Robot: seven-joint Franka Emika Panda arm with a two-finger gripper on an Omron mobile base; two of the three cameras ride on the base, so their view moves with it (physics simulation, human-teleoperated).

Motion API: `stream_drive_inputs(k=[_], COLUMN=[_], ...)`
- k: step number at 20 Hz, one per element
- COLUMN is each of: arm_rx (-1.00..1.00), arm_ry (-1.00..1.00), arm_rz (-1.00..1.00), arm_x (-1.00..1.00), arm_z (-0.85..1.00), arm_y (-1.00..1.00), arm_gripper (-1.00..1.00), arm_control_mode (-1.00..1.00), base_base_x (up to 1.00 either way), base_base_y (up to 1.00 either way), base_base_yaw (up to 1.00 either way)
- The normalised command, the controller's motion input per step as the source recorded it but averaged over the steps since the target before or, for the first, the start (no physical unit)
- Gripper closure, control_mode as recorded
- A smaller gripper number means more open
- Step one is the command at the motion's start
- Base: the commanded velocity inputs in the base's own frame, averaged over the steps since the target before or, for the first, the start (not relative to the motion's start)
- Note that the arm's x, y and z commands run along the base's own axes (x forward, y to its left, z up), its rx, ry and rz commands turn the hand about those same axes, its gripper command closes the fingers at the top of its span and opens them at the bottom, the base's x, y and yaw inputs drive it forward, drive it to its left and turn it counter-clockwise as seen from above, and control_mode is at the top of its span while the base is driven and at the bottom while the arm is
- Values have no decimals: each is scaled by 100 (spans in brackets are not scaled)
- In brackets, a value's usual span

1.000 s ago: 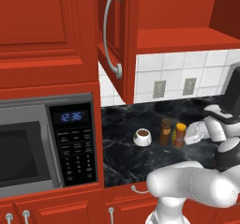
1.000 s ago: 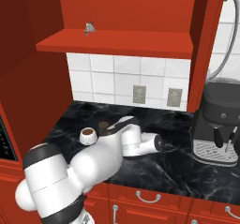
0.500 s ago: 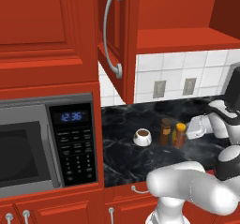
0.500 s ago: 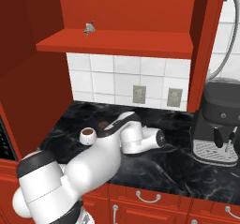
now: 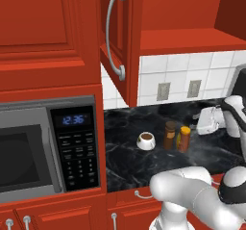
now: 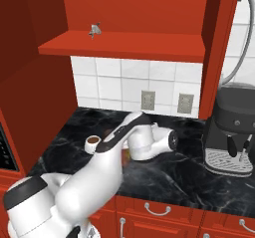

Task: Pick the cinnamon and honey bottle from the cabinet and place them next to the mug.

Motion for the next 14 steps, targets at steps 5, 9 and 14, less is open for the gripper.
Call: stream_drive_inputs(k=[5, 9, 14], arm_rx=[0, 0, 0], arm_ry=[0, 1, 0], arm_rz=[-7, -9, -8], arm_x=[-60, -80, -76], arm_z=[84, 99, 99], arm_y=[0, 4, 33], arm_gripper=[-100, -100, -100], arm_control_mode=[-100, -100, -100], base_base_x=[0, 0, 0], base_base_y=[0, 0, 0], base_base_yaw=[0, 0, 0])
